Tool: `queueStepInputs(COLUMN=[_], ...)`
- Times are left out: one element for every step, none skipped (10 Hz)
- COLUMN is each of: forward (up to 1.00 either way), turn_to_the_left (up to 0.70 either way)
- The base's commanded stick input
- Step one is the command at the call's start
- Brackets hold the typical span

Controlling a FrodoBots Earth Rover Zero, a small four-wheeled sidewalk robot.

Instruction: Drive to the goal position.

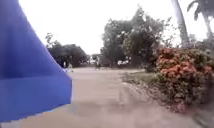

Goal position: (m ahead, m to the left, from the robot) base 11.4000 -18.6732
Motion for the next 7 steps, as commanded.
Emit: queueStepInputs(forward=[1.00,1.00,1.00,1.00,1.00,1.00,1.00], turn_to_the_left=[0.00,0.00,0.00,0.07,0.25,0.21,0.09])
